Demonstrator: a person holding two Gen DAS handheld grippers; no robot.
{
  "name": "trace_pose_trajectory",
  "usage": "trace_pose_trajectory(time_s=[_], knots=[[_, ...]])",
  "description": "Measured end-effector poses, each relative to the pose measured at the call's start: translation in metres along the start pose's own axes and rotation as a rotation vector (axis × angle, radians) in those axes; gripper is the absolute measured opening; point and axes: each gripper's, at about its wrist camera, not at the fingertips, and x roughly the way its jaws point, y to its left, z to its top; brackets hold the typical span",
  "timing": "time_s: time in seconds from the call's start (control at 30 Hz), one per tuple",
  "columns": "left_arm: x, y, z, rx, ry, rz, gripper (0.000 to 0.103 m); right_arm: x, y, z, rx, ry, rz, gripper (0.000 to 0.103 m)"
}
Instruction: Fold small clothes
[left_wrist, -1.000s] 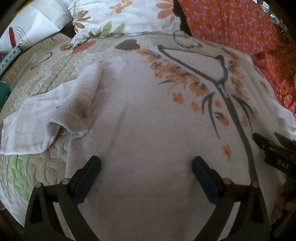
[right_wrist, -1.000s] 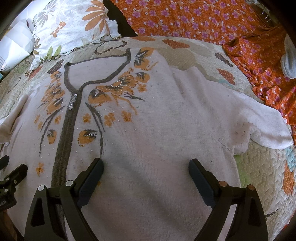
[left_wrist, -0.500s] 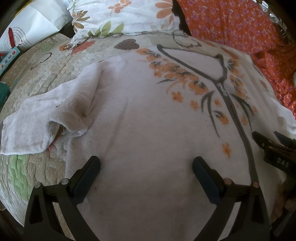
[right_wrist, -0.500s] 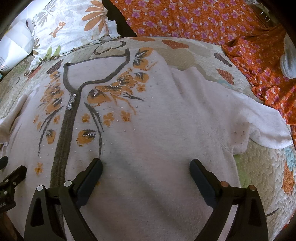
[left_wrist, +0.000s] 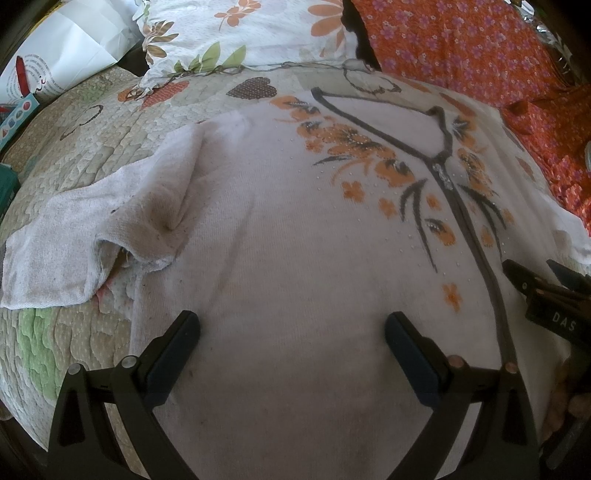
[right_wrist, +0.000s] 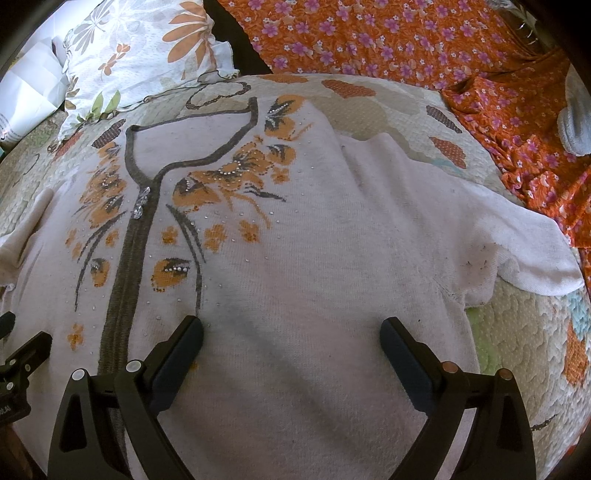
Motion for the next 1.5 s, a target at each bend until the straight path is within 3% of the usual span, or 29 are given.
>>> trace_pose_trajectory(time_s=[0.53,0.63,0.73,0.9,1.0,1.07,1.23,1.4,1.5], knots=[[-0.006,-0.002,-0.004,0.007,0.011,-0.003,0.101,-0.001,0.0,-0.003,0.005,-0.015,-0.005,0.099],[-0.013,-0.002,-0.001,-0.008,0.02,-0.045,0.101,-0.011,-0.005,-0.005,0.026,-0.026,0.033,0.099],[-0.025,-0.005,0.001,-0.01,0.001,-0.091,0.101,-0.035,-0.019,-0.005,0.047,-0.096,0.042,0.097],[-0.046,-0.015,0.003,0.038,-0.081,-0.109,0.101,-0.102,-0.094,0.003,0.197,-0.215,0.046,0.098],[-0.051,-0.015,0.003,0.038,-0.088,-0.121,0.101,-0.114,-0.163,0.004,0.331,-0.182,0.0,0.098],[-0.052,-0.011,0.004,0.017,-0.082,-0.139,0.101,-0.109,-0.21,0.001,0.43,-0.134,-0.025,0.097],[-0.056,-0.007,0.007,-0.001,-0.103,-0.149,0.101,-0.064,-0.31,-0.019,0.684,-0.01,-0.06,0.084],[-0.054,-0.009,0.007,0.014,-0.104,-0.156,0.101,-0.032,-0.349,-0.024,0.879,-0.014,0.021,0.079],[-0.049,-0.011,0.006,0.025,-0.089,-0.154,0.101,-0.023,-0.352,-0.005,0.869,-0.048,0.021,0.073]])
